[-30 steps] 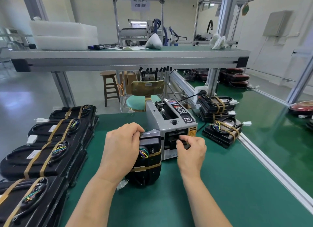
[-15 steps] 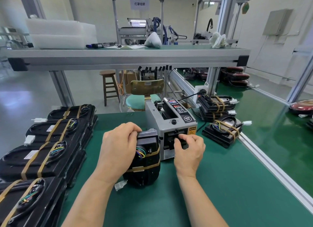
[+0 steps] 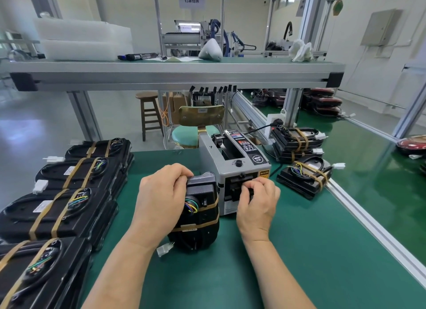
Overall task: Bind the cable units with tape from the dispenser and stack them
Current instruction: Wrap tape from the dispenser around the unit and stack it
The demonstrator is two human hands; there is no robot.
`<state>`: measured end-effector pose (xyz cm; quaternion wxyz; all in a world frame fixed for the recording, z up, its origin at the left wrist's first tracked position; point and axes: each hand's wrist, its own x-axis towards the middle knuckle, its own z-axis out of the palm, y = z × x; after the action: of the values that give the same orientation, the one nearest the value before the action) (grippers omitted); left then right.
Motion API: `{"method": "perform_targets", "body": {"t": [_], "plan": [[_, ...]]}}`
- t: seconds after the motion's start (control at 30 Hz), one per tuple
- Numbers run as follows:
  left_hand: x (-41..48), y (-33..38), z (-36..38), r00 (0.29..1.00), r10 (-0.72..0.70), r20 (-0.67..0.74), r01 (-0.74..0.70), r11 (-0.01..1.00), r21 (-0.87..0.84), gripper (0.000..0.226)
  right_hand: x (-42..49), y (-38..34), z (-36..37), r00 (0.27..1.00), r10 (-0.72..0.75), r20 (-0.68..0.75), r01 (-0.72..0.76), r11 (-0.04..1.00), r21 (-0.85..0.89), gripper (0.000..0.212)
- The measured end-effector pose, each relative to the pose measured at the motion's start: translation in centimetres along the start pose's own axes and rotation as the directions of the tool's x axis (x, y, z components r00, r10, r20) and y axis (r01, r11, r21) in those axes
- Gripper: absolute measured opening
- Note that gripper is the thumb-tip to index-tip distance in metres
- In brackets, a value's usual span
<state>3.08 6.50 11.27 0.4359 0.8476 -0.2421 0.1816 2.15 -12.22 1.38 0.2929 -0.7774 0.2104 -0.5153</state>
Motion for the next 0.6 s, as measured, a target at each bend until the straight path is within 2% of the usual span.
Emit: {"method": "perform_targets", "body": {"t": [0.1,0.2,0.37,0.6], "plan": [[0.0,0.0,0.0,1.0,0.002,-0.004,-0.002,1.0,-0.001,0.023,-0.3,-0.1,-0.1,0.997,0.071,-0.023,-0.071,0.997,0.024,0.006],[0.0,0.0,0.0,1.0,0.005,-0.007,-0.005,1.0,0.0,0.023,-0.7,-0.3,-0.1,0.976,0.215,-0.034,-0.211,0.973,0.094,0.003],[0.0,0.1,0.1,1.0,0.012,-0.004,-0.012,1.0,-0.002,0.024,0.0,-1.1,0.0,0.901,0.432,0.048,-0.433,0.884,0.174,0.012],[-0.1,0.3,0.1,1.0,0.01,0.005,-0.01,1.0,0.012,0.023,1.0,-1.8,0.3,0.8,0.584,0.14,-0.6,0.777,0.19,0.019]]}}
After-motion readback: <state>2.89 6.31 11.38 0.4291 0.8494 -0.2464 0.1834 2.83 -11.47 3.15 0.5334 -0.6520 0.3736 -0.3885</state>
